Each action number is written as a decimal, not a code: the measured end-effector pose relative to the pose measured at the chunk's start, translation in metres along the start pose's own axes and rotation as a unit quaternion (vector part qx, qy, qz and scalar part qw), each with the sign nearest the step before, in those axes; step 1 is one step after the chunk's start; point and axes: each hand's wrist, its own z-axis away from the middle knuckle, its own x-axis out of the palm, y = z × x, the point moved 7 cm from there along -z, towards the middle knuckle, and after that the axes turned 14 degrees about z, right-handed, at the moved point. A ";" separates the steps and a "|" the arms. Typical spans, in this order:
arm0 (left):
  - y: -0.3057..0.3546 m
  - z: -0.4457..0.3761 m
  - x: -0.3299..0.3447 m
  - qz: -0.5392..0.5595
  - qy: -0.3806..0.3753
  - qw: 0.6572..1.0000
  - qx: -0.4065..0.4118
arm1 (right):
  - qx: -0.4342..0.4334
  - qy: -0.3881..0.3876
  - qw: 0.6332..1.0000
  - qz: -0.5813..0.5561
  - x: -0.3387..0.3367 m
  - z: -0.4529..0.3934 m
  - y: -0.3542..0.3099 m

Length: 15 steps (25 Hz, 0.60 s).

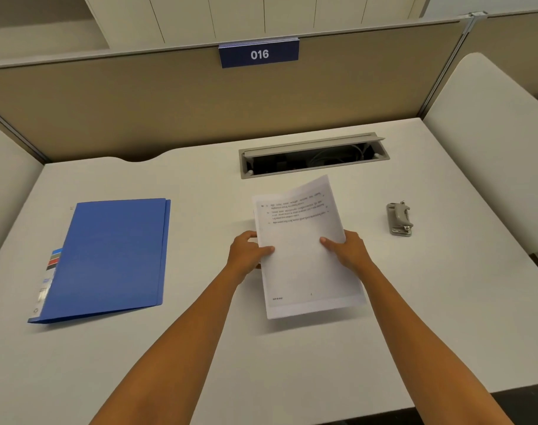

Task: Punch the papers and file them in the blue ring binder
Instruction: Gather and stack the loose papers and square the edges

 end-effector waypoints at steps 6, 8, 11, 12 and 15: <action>-0.020 -0.009 0.006 -0.225 -0.009 0.974 0.030 | 0.035 -0.007 0.997 0.063 0.003 -0.010 0.030; -0.022 -0.008 0.011 -0.307 -0.027 0.949 0.068 | 0.036 -0.011 0.996 0.075 0.006 -0.014 0.034; -0.027 -0.007 0.022 -0.388 -0.055 0.917 0.077 | 0.028 -0.013 0.996 0.086 0.008 -0.020 0.035; -0.028 -0.007 0.025 -0.419 -0.060 0.903 0.079 | 0.026 -0.014 0.996 0.086 0.009 -0.021 0.035; -0.024 -0.007 0.030 -0.500 -0.059 0.860 0.085 | 0.027 0.007 0.995 0.094 0.002 -0.023 0.036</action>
